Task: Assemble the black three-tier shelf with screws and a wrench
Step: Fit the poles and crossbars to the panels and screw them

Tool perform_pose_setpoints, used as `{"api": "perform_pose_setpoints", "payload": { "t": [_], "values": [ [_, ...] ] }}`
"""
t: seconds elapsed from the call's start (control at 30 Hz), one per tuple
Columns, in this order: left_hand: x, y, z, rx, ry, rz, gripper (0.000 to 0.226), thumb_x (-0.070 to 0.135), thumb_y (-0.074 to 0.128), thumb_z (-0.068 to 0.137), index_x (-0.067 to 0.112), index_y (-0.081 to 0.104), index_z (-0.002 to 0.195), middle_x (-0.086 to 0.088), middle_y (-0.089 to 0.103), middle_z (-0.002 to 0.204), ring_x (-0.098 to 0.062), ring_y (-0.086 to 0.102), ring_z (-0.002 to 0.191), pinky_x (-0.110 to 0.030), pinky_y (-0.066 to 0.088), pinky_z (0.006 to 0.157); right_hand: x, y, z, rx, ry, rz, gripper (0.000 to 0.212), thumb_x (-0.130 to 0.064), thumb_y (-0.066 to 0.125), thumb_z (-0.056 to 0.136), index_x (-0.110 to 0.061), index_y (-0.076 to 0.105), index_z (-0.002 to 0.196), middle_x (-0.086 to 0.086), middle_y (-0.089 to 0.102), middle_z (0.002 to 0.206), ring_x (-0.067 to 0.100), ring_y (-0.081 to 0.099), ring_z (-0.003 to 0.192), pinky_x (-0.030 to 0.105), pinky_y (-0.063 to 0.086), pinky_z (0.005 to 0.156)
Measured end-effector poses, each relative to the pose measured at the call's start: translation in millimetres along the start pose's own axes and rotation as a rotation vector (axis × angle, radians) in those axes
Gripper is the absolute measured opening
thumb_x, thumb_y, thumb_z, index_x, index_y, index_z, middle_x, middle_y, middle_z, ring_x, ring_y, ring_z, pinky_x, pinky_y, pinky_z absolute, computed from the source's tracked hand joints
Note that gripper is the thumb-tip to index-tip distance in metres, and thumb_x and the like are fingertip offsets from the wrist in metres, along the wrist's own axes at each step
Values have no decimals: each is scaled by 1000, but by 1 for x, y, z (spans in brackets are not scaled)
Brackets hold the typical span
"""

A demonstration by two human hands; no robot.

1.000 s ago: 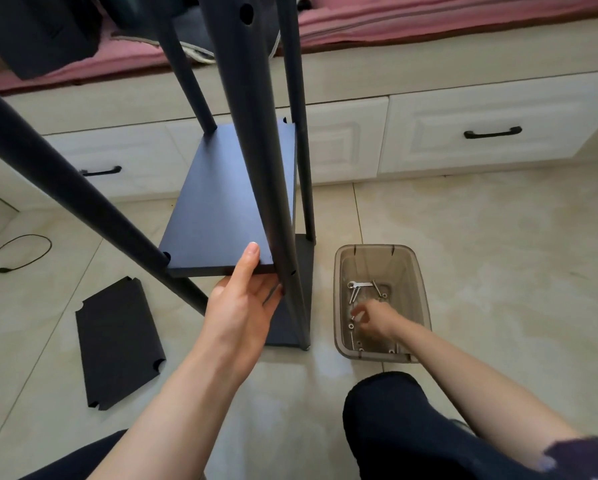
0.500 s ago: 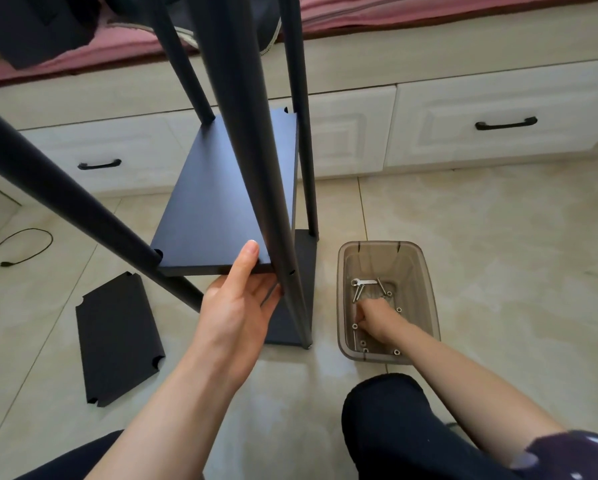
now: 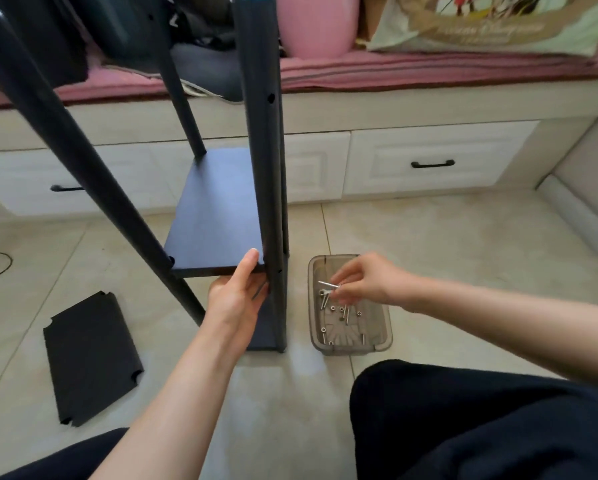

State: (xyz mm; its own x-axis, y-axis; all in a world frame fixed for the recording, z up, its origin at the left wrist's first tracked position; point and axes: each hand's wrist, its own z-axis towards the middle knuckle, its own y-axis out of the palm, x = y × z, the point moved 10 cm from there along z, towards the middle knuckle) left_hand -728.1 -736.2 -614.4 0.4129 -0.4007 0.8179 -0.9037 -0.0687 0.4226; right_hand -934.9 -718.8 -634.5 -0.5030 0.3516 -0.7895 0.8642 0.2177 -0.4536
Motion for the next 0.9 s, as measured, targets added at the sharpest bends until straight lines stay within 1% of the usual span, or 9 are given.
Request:
{"api": "perform_pose_setpoints", "payload": {
  "t": [0.13,0.2,0.27,0.4,0.53,0.6,0.7,0.83,0.9],
  "values": [
    [-1,-2,-1,19,-5,-2,29,21,60,99,6,62,123,-23,63,133,-38,59,126,-47,41,115,-42,3,-34,-39,38,189,12,-6,75,85,-10,70,95,9,77,86,20,75,83,36,60,83],
    [-4,-3,0,18,-5,-16,37,21,61,98,0,61,128,-22,64,131,-38,60,124,-46,41,114,-51,12,-46,-50,78,269,14,-7,72,87,-7,67,100,9,77,87,21,76,84,36,60,84],
    [-5,-3,2,2,-3,-38,44,21,62,98,-3,58,134,-19,67,124,-34,64,114,-44,42,113,-57,24,-55,-52,120,367,13,-9,67,92,-4,64,103,10,77,88,20,76,84,31,61,80],
    [-4,-3,6,-57,23,-71,44,21,63,97,-2,58,134,-13,70,112,-25,69,102,-34,52,94,-57,49,-64,-15,189,641,11,-8,56,99,0,59,107,15,76,90,23,76,84,29,61,73],
    [-3,-4,9,-104,39,-89,50,26,70,85,2,62,128,-14,72,113,-25,70,103,-27,56,80,-49,53,-65,25,176,681,20,-11,52,102,5,57,113,16,76,93,23,75,88,27,61,71],
    [-4,-4,10,-116,40,-87,42,26,70,84,5,66,120,-14,73,111,-25,71,104,-25,57,78,-48,52,-63,35,173,702,20,-10,53,101,5,56,114,15,76,93,22,75,87,25,60,68],
    [-6,-4,10,-130,36,-84,24,21,66,93,6,70,111,-15,74,108,-25,72,101,-25,57,77,-50,56,-59,34,170,720,19,-11,55,100,3,56,113,15,76,94,23,75,88,24,59,66],
    [-6,-3,10,-147,40,-74,17,21,64,96,8,74,98,-11,76,99,-20,73,92,-22,56,74,-53,65,-55,40,151,750,19,-12,54,101,3,57,111,16,76,94,24,75,89,25,58,66],
    [-5,-3,9,-145,46,-68,16,22,65,96,10,75,97,-9,76,98,-19,73,91,-22,56,73,-55,66,-54,49,142,763,20,-12,54,101,4,57,112,16,76,94,24,75,88,25,59,66]
  ]
}}
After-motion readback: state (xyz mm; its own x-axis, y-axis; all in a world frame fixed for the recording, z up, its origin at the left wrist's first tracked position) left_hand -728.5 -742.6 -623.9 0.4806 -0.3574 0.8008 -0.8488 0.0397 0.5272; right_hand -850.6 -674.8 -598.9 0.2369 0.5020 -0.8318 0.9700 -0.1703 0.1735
